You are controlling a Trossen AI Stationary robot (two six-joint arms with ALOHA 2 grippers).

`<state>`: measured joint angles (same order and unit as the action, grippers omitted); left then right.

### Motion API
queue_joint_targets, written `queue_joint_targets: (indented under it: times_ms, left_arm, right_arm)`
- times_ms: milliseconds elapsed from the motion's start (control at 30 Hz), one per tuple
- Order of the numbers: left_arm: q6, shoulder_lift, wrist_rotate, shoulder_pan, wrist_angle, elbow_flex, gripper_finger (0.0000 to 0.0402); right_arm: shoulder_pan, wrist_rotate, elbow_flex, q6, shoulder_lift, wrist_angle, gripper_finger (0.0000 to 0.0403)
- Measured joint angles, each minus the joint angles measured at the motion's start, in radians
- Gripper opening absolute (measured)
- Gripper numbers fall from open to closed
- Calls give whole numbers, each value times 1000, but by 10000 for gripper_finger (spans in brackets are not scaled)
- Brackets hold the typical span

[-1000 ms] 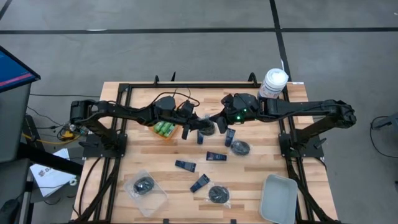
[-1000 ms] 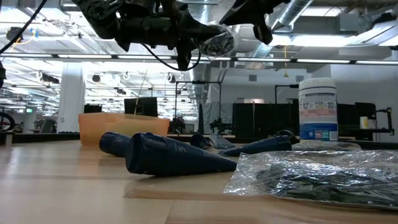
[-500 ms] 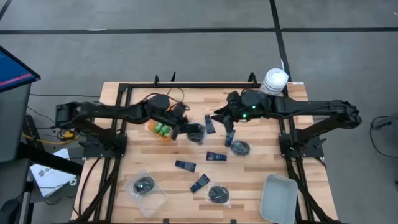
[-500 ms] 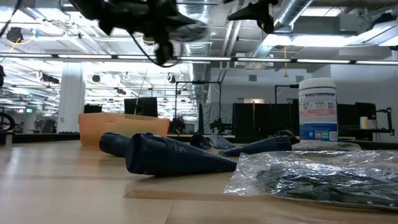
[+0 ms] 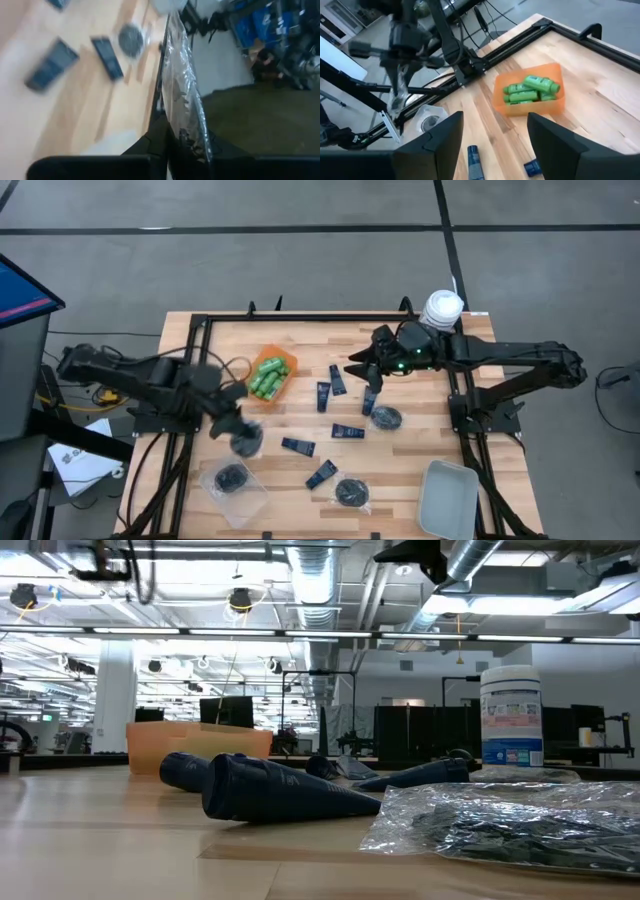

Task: Pick & Place Travel size toiletries
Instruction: Put the black hairbrush into the transparent bin

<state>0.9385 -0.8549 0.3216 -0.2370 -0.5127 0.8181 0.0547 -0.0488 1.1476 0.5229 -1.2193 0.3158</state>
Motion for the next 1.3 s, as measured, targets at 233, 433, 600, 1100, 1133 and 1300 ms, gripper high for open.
queue_joint_targets:
  times_ms: [233,433,600,1100,1133,1300]
  left_arm:
    - [192,-101,-146,-271,-6,-1,27]
    - [256,-239,-131,-388,0,-1,40]
    - [256,-345,-131,-417,8,-1,36]
    - [279,-425,-126,-430,129,-1,32]
    - [282,-425,-127,-432,129,-1,31]
    - [308,-466,-84,-436,132,-1,36]
  right_arm:
    - [1,0,1,-3,-23,1,190]
    - [0,0,-1,-9,-28,19,176]
    - [0,0,-1,-10,-29,24,170]
    - [0,37,-1,-28,-29,60,167]
    - [0,48,-1,-28,-29,64,166]
    - [0,52,-1,-29,-29,82,167]
